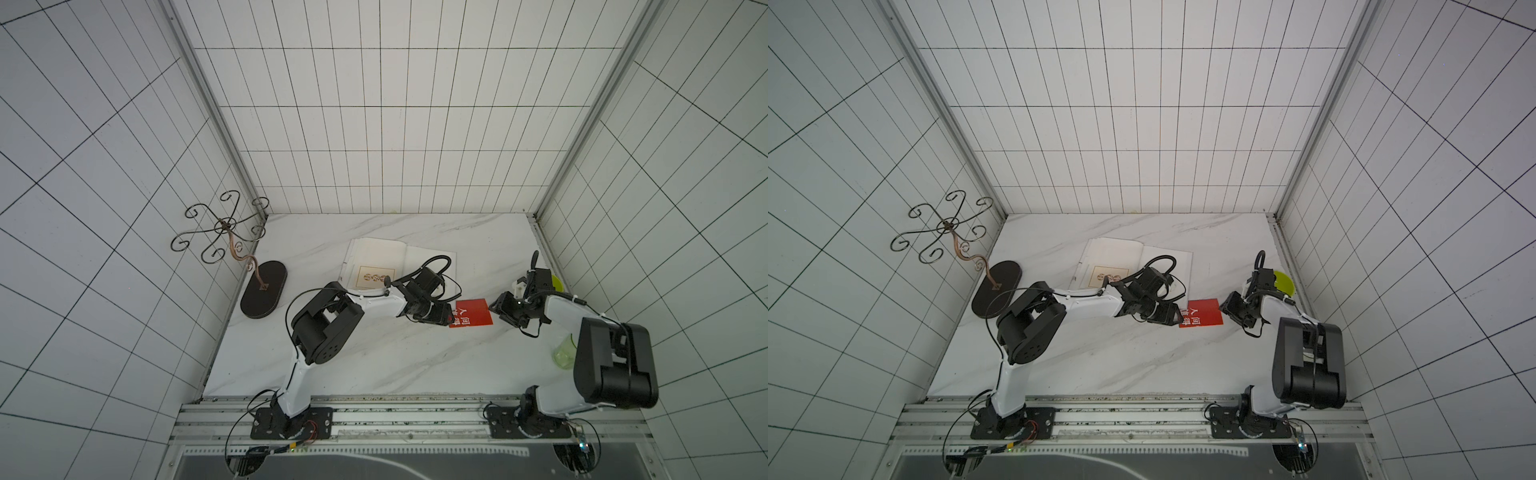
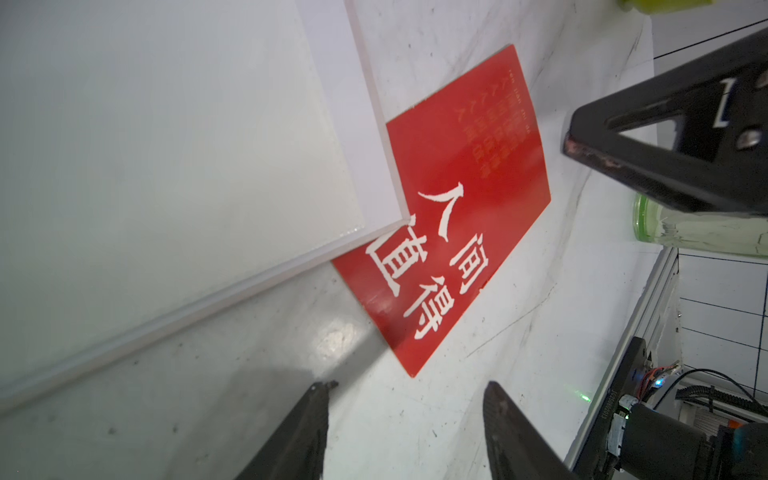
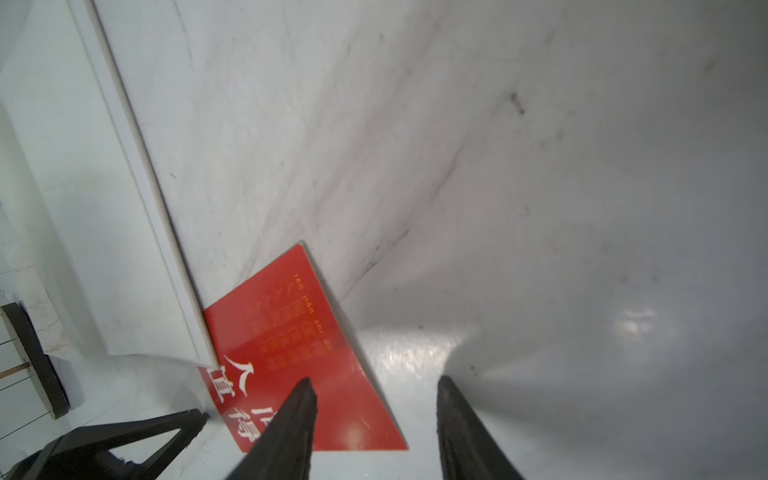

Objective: Place the photos into the photo albums
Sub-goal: Pick up the photo at the center of the board.

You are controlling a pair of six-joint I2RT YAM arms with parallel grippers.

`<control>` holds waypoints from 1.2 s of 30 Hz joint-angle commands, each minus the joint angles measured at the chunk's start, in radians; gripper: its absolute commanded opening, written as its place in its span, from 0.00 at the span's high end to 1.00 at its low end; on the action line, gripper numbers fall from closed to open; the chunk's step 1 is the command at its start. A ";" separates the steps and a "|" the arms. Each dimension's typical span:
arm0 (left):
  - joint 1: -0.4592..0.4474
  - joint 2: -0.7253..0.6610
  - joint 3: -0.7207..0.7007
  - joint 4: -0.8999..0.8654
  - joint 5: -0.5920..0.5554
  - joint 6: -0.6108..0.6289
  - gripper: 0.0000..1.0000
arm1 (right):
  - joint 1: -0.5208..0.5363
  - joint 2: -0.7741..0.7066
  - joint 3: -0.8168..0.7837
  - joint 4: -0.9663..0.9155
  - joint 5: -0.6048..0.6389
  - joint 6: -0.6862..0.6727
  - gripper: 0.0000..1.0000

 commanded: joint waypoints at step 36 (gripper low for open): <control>0.022 0.056 -0.006 -0.040 -0.045 0.014 0.40 | -0.046 -0.081 -0.174 0.167 -0.429 0.018 0.79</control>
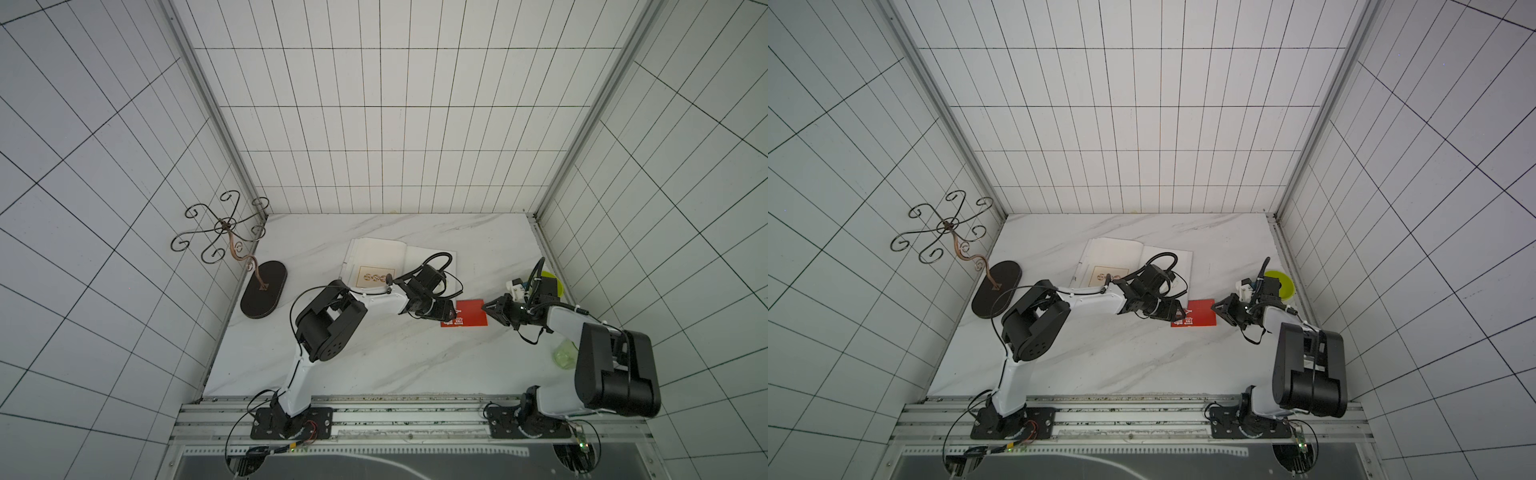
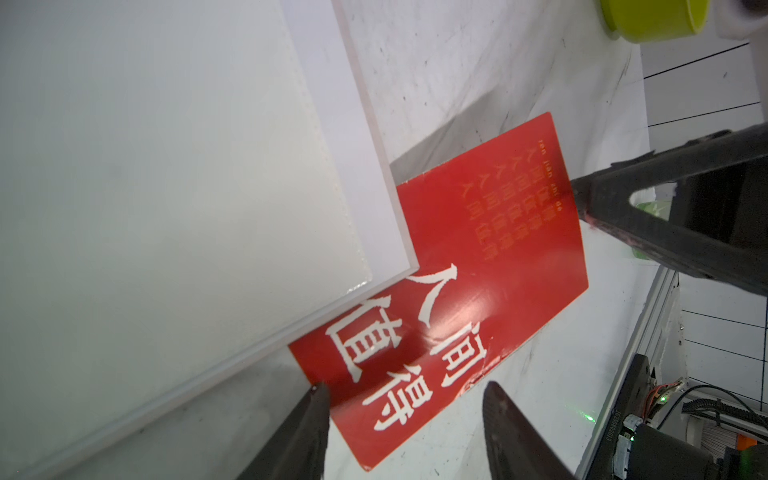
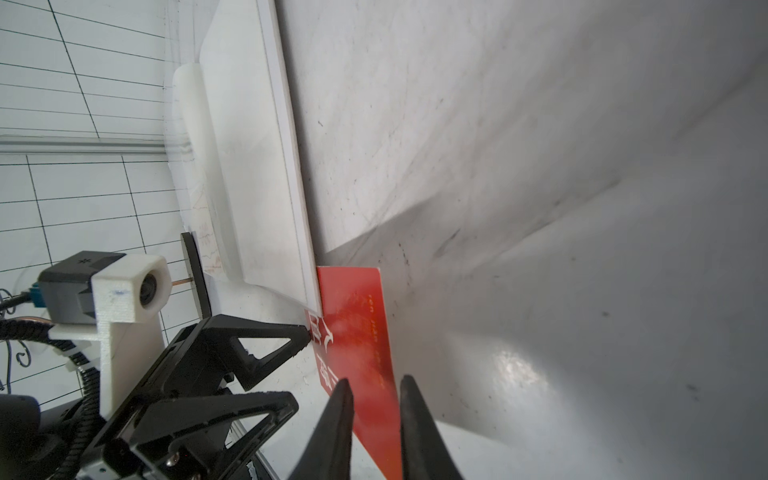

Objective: Place the photos into the photo albums
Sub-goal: Pick up the photo at the center of the board.

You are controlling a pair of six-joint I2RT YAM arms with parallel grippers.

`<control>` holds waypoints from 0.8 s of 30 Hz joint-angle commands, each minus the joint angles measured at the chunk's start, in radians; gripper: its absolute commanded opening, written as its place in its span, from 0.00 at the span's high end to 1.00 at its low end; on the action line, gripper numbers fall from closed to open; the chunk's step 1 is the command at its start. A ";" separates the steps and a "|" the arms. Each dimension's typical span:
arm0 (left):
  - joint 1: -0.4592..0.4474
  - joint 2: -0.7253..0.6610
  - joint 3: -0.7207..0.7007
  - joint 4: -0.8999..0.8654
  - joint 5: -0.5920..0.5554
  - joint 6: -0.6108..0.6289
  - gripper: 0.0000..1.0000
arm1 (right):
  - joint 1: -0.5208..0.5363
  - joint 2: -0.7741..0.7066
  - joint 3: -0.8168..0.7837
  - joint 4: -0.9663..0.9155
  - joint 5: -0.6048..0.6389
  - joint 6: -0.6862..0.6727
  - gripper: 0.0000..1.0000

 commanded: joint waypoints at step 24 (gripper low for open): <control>0.017 0.040 -0.050 -0.044 -0.007 -0.008 0.40 | 0.000 0.049 -0.104 0.089 -0.186 0.010 0.88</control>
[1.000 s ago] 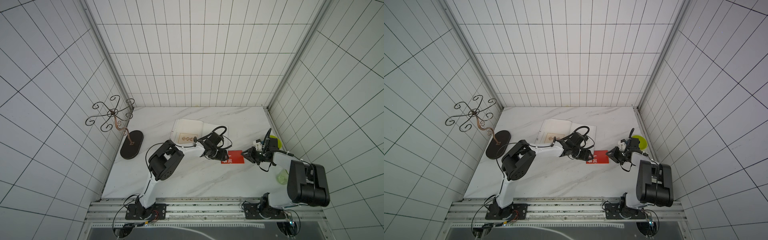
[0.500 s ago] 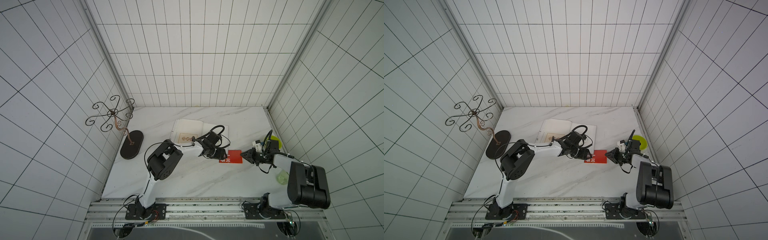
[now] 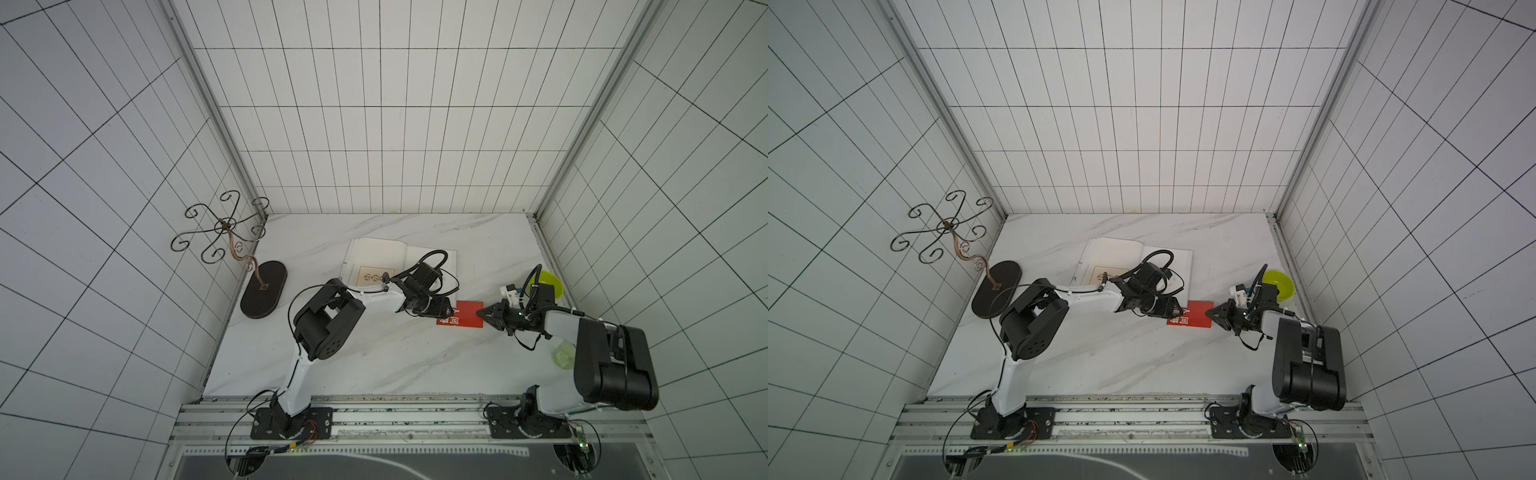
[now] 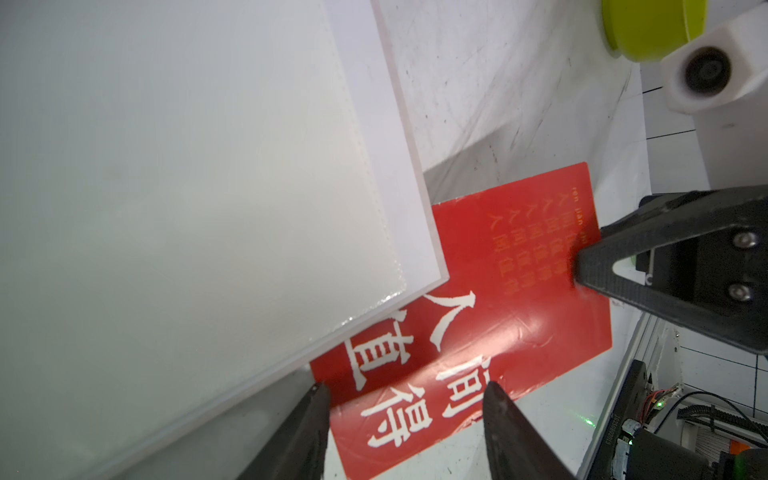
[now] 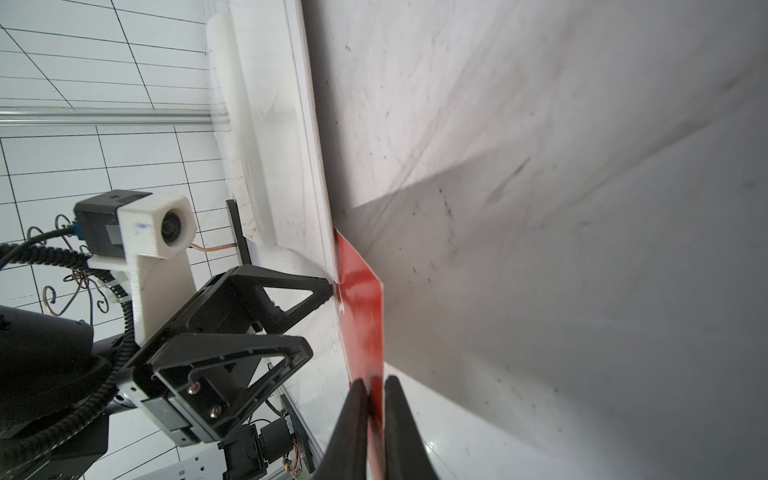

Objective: Place the photos into the photo albums
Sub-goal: Pick up the photo at the center of the board.

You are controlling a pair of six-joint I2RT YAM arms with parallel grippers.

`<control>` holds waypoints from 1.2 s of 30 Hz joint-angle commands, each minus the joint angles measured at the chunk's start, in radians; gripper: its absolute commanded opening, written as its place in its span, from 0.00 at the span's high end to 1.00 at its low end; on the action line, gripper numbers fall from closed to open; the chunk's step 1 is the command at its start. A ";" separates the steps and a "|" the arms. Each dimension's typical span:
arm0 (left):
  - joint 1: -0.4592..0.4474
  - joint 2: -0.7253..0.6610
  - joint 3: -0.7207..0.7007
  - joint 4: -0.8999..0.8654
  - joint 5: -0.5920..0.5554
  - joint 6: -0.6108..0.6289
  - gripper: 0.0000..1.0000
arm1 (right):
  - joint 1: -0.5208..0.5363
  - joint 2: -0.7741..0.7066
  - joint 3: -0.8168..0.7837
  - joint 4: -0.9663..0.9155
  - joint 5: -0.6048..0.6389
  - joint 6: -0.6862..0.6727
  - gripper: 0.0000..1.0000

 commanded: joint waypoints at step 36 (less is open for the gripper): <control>0.025 -0.172 0.013 -0.097 0.007 0.030 0.40 | 0.005 -0.392 0.210 -0.419 0.437 -0.019 1.00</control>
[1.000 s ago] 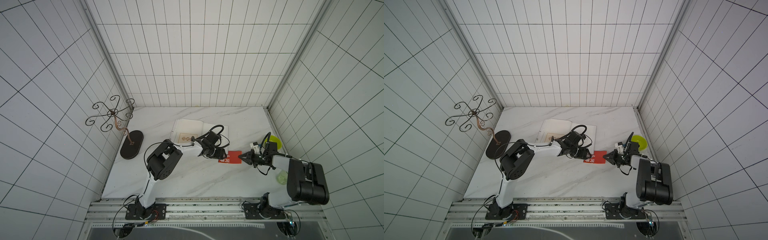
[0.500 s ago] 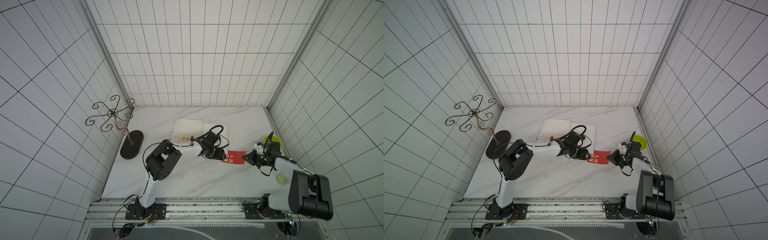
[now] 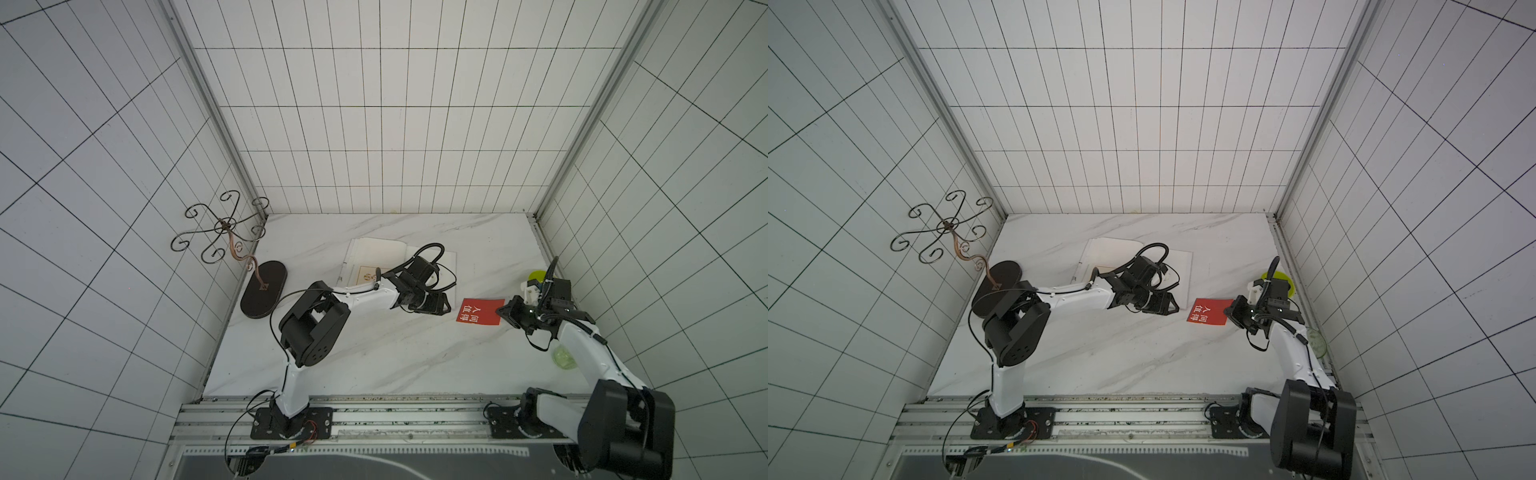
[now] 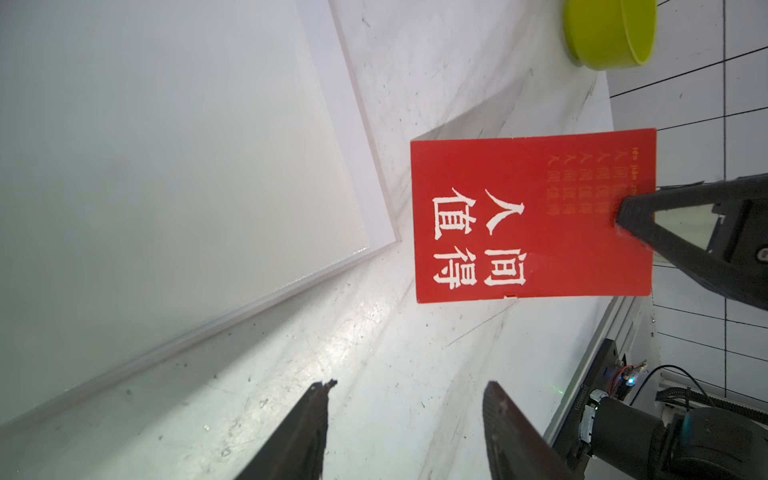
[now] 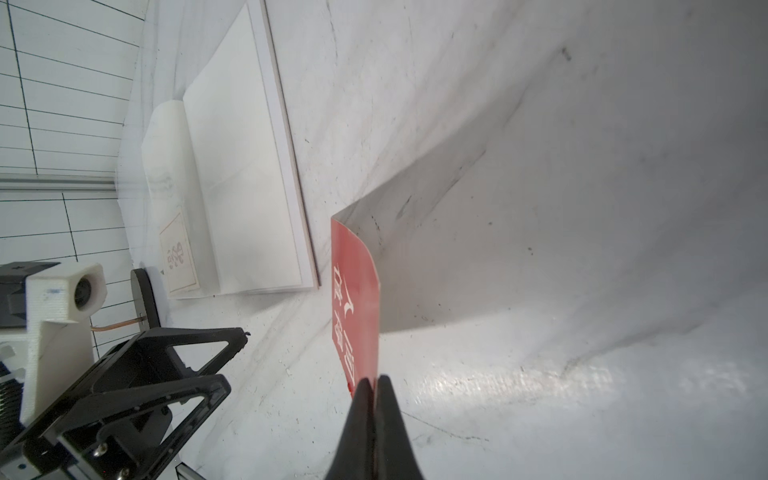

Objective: Place the photos into the photo albums
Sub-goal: Pick up the photo at the center of the board, then insert the photo into the photo album.

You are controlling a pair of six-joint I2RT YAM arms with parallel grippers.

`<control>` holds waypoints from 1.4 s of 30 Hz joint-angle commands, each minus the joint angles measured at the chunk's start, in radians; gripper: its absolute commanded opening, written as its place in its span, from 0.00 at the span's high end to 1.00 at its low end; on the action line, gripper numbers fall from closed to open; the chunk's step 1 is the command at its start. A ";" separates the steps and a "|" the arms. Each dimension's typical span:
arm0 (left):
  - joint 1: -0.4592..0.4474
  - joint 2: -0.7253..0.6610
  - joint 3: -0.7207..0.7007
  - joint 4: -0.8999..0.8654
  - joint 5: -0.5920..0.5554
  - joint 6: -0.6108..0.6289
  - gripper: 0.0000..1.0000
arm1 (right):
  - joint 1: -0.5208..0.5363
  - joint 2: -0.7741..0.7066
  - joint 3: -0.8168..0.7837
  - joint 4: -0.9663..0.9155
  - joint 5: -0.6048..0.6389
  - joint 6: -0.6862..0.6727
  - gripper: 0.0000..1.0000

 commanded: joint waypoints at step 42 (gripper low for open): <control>0.298 -0.266 0.005 0.040 -0.121 0.069 0.41 | 0.237 0.093 0.363 0.377 0.008 0.214 1.00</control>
